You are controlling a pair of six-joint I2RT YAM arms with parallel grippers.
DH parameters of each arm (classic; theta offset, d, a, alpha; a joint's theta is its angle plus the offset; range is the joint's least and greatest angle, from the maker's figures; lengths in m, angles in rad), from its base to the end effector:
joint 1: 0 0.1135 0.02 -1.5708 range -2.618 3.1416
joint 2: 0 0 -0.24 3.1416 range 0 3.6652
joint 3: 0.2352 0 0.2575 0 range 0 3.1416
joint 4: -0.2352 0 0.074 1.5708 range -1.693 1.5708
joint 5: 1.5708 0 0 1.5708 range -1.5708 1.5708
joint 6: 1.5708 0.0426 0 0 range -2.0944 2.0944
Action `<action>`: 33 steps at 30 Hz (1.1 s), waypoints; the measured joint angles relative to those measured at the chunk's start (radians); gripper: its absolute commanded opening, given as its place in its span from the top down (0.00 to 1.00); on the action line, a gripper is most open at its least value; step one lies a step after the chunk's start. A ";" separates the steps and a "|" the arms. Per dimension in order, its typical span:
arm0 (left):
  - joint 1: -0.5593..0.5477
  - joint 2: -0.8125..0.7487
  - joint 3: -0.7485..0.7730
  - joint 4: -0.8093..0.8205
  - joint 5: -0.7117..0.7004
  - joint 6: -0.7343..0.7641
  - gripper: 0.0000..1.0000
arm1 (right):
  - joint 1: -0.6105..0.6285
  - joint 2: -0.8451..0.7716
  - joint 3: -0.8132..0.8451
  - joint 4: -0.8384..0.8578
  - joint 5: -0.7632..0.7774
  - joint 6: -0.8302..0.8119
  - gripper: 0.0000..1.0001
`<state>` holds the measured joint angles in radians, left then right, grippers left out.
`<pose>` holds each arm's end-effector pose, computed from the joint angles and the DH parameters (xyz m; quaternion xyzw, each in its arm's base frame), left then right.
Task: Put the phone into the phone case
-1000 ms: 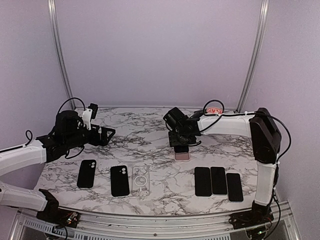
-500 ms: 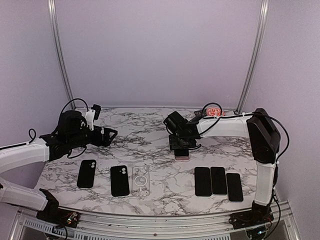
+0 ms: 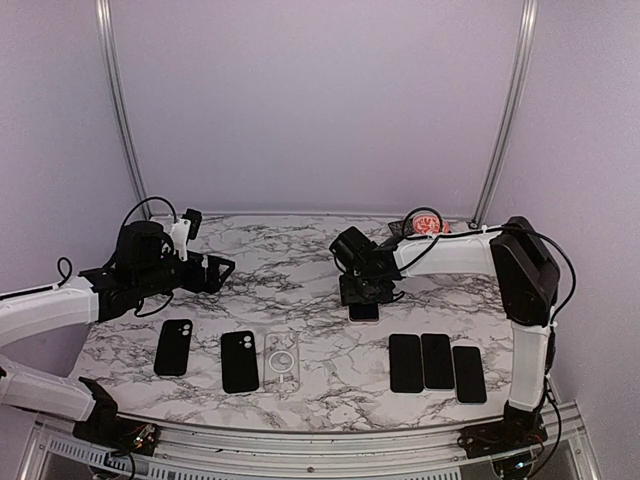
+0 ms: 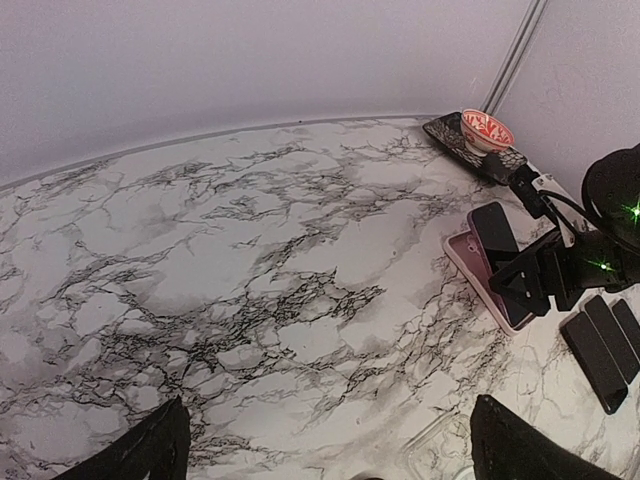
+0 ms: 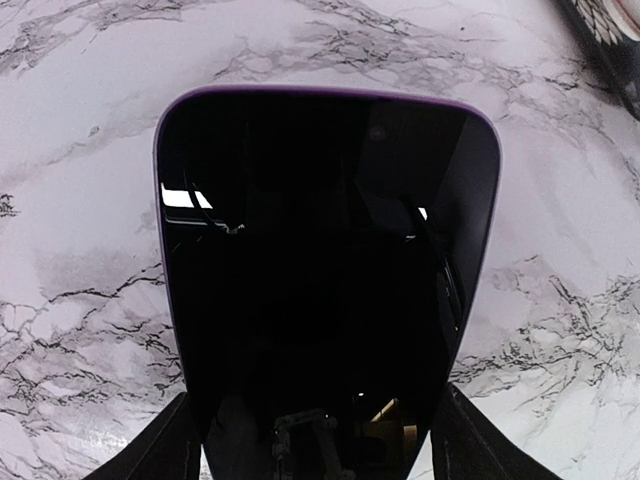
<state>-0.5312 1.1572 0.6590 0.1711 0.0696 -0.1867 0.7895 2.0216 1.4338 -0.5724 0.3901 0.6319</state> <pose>0.2421 -0.1457 0.2289 0.1592 0.7968 -0.2310 0.5351 0.3013 0.2807 0.1366 -0.0362 0.9606 -0.0133 0.2754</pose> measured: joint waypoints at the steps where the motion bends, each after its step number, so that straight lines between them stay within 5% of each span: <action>1: 0.000 0.000 0.000 0.000 0.000 0.000 0.01 | 0.000 0.000 0.001 -0.005 -0.007 -0.001 0.59; 11: 0.000 0.000 0.000 0.000 0.000 0.000 0.01 | 0.000 0.000 0.000 -0.024 -0.044 -0.001 0.55; 17: 0.000 0.000 0.000 0.000 0.000 0.000 0.01 | 0.000 0.000 -0.006 -0.022 -0.050 0.015 0.12; 20: 0.000 0.000 0.000 0.000 0.000 0.000 0.01 | 0.000 0.007 -0.006 -0.039 -0.057 0.024 0.02; 33: 0.000 0.000 0.000 0.000 0.000 0.003 0.01 | -0.011 0.028 -0.006 -0.083 -0.096 0.018 0.04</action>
<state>-0.5312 1.1568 0.6590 0.1711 0.0696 -0.1833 0.7780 2.0495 1.4277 -0.6556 0.2943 0.6498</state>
